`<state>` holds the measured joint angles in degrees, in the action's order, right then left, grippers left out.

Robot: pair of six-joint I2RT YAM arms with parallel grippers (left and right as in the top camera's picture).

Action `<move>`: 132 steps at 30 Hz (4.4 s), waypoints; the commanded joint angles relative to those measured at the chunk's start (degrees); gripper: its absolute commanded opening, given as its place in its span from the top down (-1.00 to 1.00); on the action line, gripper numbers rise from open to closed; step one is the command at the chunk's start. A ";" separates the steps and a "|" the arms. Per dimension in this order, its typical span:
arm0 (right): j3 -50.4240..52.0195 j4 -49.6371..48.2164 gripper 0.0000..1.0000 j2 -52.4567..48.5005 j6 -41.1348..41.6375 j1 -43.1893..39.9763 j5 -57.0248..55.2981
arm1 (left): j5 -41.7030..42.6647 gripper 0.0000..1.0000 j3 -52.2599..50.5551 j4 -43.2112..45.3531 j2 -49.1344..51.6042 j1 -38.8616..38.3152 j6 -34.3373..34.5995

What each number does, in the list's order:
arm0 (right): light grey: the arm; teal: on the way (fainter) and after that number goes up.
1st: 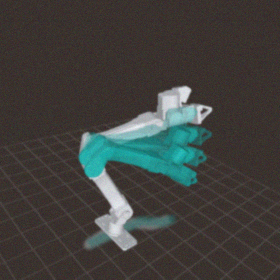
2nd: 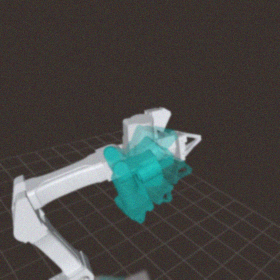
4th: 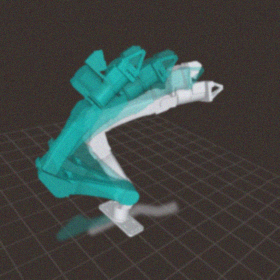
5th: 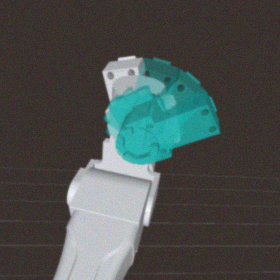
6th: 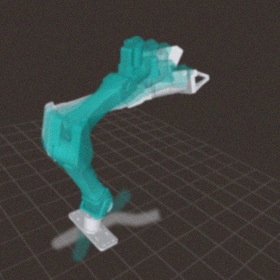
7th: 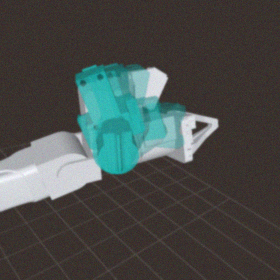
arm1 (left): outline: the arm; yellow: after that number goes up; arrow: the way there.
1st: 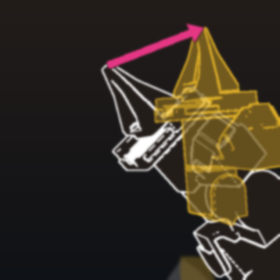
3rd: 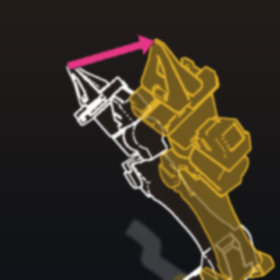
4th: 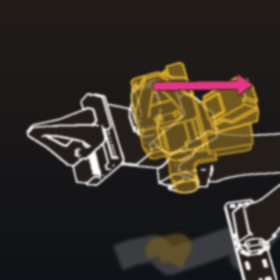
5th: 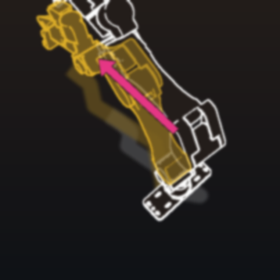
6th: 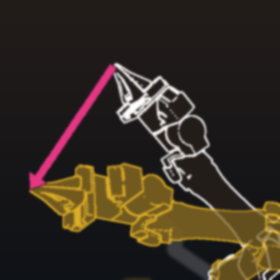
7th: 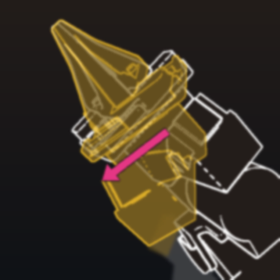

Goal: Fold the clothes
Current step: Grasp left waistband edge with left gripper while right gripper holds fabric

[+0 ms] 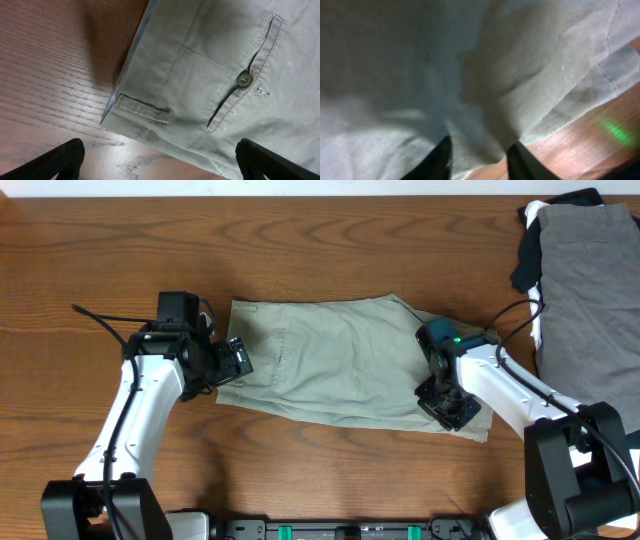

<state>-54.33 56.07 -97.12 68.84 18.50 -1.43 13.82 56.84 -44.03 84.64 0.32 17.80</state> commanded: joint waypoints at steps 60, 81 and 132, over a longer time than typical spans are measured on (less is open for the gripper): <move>-5.07 -1.84 0.98 -0.17 -10.69 -0.44 -4.79 | 0.74 -0.33 -6.45 5.33 0.46 0.26 12.98; -5.07 -2.73 0.98 -0.17 -10.69 -0.44 -4.76 | 0.55 -0.32 -7.04 10.21 5.81 0.26 22.21; -5.07 -3.41 0.97 -0.17 -10.84 -0.44 -4.76 | 0.02 0.04 -10.03 11.80 7.85 0.26 22.77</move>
<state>-58.46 52.75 -97.12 58.50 18.44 -4.97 14.63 47.90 -32.69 92.18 0.32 40.62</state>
